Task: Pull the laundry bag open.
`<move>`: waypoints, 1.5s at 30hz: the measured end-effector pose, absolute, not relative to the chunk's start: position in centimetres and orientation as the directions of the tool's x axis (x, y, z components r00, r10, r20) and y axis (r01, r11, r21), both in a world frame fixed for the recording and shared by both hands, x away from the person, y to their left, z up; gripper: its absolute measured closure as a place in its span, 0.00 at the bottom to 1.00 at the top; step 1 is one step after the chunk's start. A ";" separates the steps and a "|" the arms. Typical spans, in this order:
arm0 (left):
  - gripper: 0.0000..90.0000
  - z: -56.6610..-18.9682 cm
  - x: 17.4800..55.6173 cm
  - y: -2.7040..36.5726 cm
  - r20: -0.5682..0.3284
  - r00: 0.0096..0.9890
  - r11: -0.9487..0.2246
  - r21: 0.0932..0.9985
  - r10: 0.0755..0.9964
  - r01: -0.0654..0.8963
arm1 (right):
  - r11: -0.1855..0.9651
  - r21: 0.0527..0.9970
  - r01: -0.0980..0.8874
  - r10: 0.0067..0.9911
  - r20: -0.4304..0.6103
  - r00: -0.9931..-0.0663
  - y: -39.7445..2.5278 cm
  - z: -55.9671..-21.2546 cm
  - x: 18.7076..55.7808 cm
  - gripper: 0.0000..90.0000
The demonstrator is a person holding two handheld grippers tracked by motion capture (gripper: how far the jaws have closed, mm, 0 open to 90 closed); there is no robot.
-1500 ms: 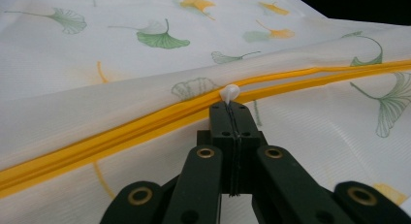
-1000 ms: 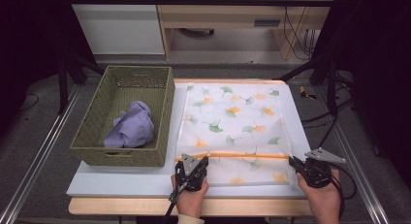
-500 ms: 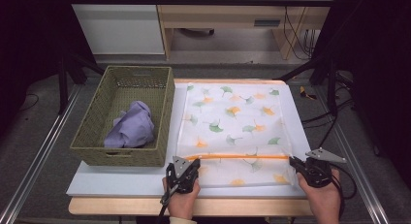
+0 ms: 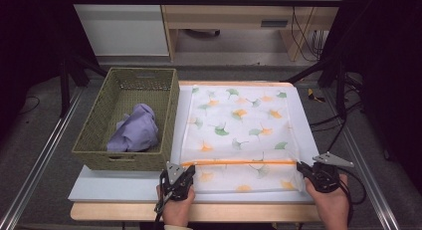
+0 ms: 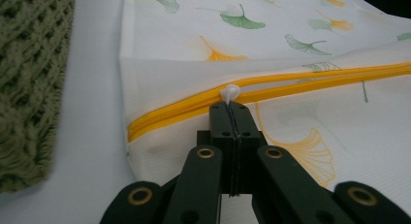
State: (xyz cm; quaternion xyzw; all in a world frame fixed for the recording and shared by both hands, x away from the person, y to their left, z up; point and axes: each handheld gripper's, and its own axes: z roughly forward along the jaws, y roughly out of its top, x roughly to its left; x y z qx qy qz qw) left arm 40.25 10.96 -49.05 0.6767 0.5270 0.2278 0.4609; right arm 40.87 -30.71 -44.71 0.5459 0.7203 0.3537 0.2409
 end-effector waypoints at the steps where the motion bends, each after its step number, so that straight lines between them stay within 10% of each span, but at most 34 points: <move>1: 1.00 -49.1 40.2 11.1 -0.180 0.337 -0.015 0.864 0.924 0.503 | 0.153 0.771 0.618 0.956 0.043 -0.290 -30.7 -44.7 40.9 0.95; 45: 1.00 -49.6 39.9 12.7 -0.174 0.293 0.002 0.863 0.940 0.505 | 0.142 0.745 0.652 0.961 0.053 -0.270 -31.1 -45.3 40.8 0.95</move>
